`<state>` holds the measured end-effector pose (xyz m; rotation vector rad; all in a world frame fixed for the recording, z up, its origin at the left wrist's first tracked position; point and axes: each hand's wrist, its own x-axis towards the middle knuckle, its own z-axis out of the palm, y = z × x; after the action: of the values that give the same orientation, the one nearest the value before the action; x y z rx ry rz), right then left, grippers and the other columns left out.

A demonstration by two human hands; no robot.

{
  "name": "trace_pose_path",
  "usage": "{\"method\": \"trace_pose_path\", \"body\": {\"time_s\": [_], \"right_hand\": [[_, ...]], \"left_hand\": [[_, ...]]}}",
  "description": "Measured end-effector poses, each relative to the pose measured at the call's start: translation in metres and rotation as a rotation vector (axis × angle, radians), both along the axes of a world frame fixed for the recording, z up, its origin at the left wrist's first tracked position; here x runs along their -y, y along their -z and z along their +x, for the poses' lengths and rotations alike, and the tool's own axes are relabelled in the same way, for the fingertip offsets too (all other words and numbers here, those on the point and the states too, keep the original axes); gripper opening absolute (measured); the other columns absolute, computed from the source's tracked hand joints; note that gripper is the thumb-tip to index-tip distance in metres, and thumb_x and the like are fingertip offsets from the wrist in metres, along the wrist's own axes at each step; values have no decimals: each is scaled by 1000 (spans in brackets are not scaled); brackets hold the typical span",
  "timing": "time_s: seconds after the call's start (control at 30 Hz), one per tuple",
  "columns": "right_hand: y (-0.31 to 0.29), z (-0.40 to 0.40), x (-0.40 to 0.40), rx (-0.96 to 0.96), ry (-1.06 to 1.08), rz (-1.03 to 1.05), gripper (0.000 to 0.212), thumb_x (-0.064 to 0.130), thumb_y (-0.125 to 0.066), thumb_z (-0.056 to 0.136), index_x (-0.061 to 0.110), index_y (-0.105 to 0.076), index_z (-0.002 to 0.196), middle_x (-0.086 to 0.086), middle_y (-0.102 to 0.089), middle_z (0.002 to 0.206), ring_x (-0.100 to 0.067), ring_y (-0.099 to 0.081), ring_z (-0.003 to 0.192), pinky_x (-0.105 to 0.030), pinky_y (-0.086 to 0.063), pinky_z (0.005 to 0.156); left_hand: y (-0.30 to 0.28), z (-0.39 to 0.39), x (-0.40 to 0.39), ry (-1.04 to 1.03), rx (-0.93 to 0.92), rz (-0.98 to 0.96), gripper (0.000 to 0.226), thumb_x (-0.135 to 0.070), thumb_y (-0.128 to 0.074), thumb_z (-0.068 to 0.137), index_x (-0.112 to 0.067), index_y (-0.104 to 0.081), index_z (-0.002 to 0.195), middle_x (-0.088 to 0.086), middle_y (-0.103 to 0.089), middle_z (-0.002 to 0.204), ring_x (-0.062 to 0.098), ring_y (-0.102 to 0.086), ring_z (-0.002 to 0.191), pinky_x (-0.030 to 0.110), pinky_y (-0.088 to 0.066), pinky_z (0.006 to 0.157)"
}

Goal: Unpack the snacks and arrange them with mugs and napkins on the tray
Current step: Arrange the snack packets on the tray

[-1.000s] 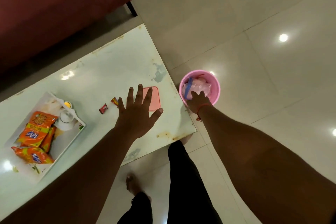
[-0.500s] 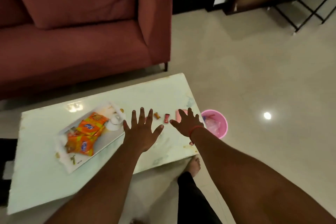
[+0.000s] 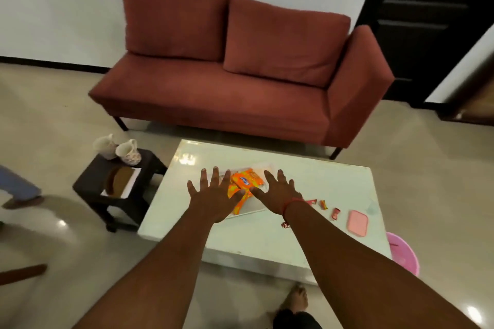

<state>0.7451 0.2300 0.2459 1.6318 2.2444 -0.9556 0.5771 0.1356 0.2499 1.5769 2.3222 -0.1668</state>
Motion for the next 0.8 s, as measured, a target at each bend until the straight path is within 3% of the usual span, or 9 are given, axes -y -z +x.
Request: {"method": "trace_pose_path", "body": {"time_s": [0.07,0.2,0.4,0.57,0.8], "right_hand": [[-2,-18,4,6,-31,-1,86,79,-35,85,39,-5,155,0,9,165,-41,4,150,-64,-12,116],[10,-38,5,34,-71,-29,84,76,-35,87,38,-3,155,-1,9,165,-41,3,150,-63,-12,117],[53,-40,-19,99,-73,-73,87,80,-32,84,38,-4,155,-2,7,165,-43,-1,149,-63,-17,116],[91,-41,-53,114,-71,-132,85,79,-33,85,39,-4,154,-4,5,165,-43,-3,149,-62,-18,116],[160,-46,-92,151,-130,-203,78,72,-35,90,32,-14,154,-8,-7,164,-41,-11,148,-58,-24,115]], "left_hand": [[0,-14,10,-29,27,-6,103,-83,17,67,-33,4,155,4,7,166,35,8,151,66,-2,115],[17,-34,15,-61,41,-49,111,-84,22,59,-33,4,155,4,7,166,35,8,151,66,-1,115],[41,-38,-13,-47,79,-162,89,-78,0,80,-31,6,156,3,7,166,34,9,151,65,-2,116],[75,-40,-43,-87,114,-222,98,-82,10,70,-32,8,155,1,5,166,32,6,152,64,-4,116],[142,-47,-82,-98,133,-289,80,-72,-11,91,-30,6,156,3,4,166,32,8,152,64,-6,116]]}}
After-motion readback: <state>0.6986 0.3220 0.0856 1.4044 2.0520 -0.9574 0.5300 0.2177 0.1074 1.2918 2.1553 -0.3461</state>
